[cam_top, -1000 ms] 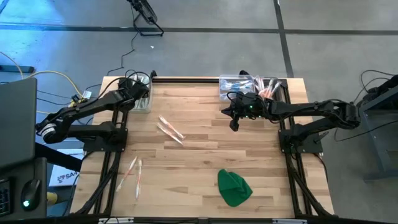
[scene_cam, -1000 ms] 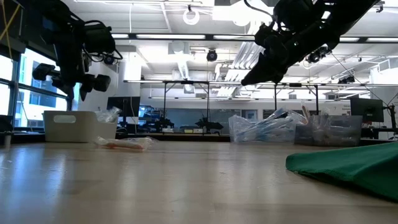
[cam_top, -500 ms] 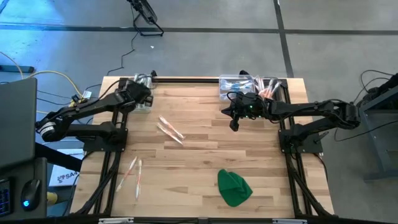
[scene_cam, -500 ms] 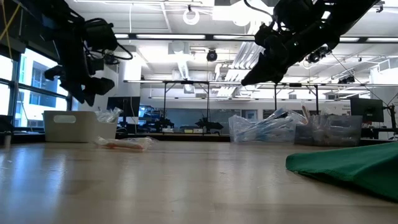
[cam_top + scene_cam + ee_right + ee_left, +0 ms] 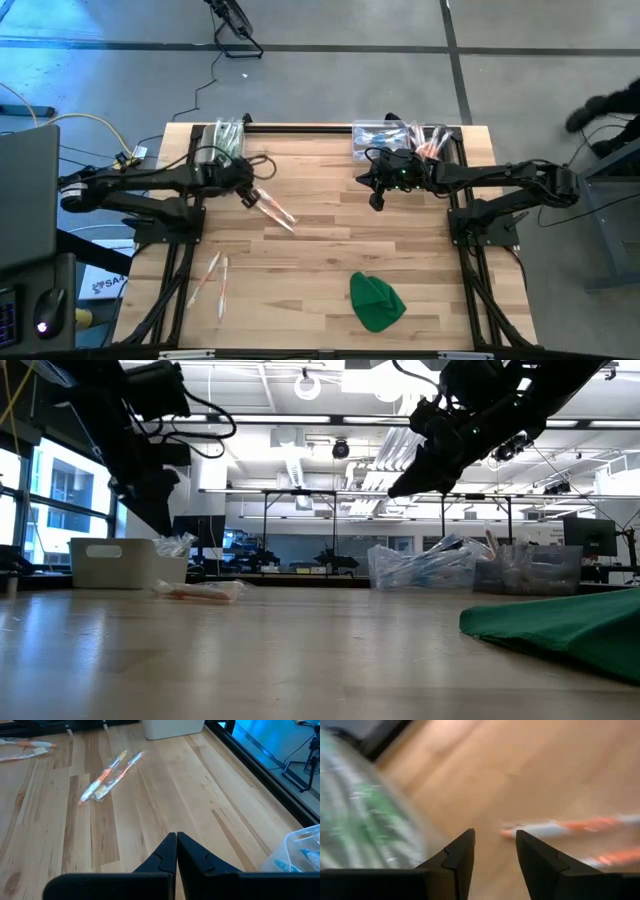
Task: Pick & Place Toothbrushes
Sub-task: Put the orange toothbrush into the black bin
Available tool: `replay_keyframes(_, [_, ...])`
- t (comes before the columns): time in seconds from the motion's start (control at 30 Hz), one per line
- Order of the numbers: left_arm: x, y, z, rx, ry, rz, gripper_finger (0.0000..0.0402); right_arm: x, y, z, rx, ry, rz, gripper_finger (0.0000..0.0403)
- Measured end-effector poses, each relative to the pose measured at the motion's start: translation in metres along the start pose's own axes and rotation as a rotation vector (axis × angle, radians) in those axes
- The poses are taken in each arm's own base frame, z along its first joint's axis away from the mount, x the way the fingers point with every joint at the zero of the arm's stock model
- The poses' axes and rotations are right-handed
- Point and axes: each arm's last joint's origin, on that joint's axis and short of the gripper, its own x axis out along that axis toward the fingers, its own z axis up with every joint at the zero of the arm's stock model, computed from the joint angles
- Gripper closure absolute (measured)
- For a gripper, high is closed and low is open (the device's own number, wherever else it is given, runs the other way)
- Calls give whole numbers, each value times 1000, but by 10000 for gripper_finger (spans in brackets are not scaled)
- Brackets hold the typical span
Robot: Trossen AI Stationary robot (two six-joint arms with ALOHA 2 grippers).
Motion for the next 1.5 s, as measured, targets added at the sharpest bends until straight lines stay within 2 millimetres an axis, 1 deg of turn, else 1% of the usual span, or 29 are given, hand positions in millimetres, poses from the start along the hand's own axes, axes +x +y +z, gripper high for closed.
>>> replay_keyframes(0.27, [-14,-29,-10,125,-7,-194,261,0,0,0,0,0,0,399])
replay_keyframes(0.47, [-27,-48,-11,147,-95,-302,261,0,0,0,0,0,0,399])
replay_keyframes(0.6, [-33,-57,-12,132,-137,-338,261,0,0,0,5,-2,0,399])
replay_keyframes(0.8, [-39,-62,-16,113,-174,-317,261,0,0,2,9,-16,1,399])
replay_keyframes(1.0, [-41,-65,-17,23,-166,-337,261,0,0,2,10,-17,2,399])
replay_keyframes(1.3, [-41,-65,-17,-79,-153,-341,261,0,2,4,-32,-40,10,399])
replay_keyframes(1.5, [-41,-65,-17,-97,-152,-340,261,0,2,4,-61,-38,9,399])
